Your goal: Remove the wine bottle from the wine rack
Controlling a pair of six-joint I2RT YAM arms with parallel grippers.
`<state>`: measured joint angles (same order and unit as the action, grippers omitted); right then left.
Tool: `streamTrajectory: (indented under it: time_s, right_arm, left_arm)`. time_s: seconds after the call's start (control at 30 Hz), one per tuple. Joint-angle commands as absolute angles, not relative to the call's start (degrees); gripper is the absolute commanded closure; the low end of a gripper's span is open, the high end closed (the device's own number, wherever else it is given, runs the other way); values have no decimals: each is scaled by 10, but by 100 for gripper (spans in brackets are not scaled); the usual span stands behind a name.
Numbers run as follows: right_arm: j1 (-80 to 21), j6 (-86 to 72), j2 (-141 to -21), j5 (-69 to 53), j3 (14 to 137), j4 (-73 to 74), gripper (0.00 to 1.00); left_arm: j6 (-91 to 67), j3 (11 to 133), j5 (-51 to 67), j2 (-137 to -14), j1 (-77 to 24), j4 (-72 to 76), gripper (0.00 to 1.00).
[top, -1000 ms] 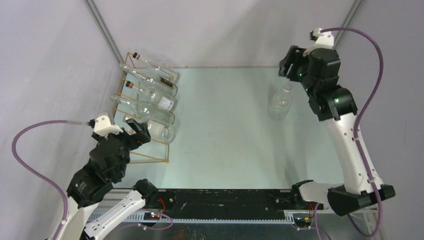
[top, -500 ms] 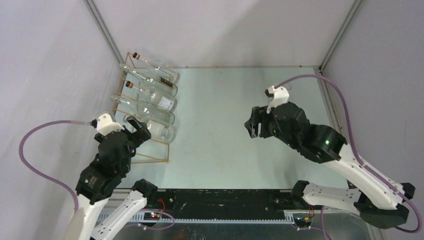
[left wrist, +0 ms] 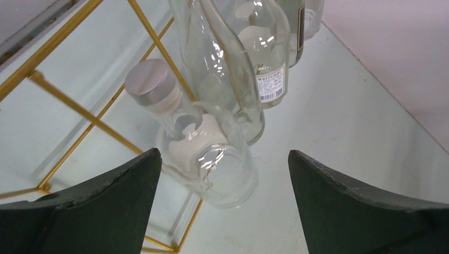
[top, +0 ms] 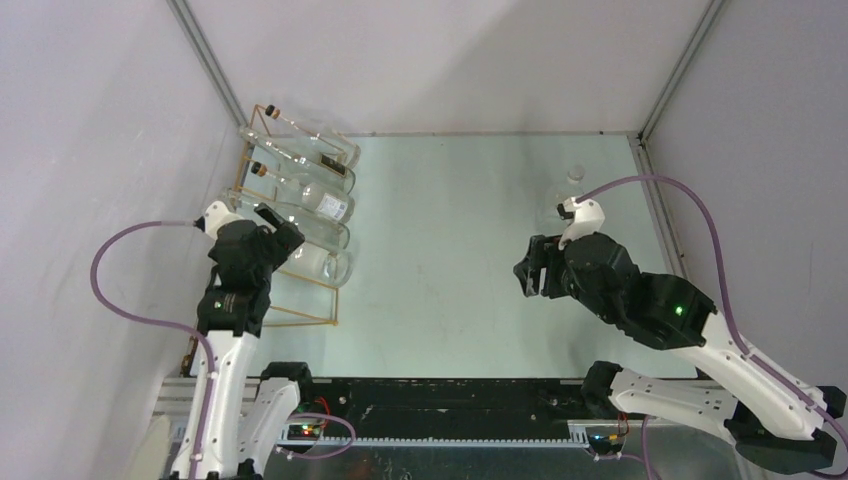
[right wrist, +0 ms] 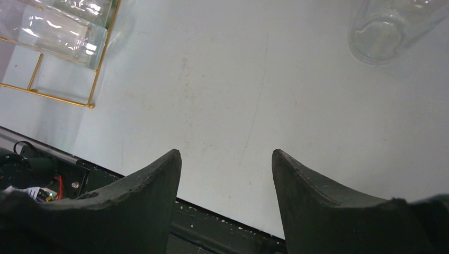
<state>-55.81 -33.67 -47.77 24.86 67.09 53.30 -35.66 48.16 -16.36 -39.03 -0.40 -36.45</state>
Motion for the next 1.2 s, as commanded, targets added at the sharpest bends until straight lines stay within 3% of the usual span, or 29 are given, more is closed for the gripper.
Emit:
streamTrajectory:
  time_s: [0.0,0.8,1.17]
  right_arm:
    - [-561,-346,-461,284,669,549,33]
    - [-557,-311,-437,319,664,567,32]
    - [-555,-307,-436,325,665,565,32]
  left_arm:
    - [-390,465,-134,-413,21,-267,4]
    - [-435,412,-177,-491,87,-153,25]
    - [-441,397,-190,-512,88,-130,46]
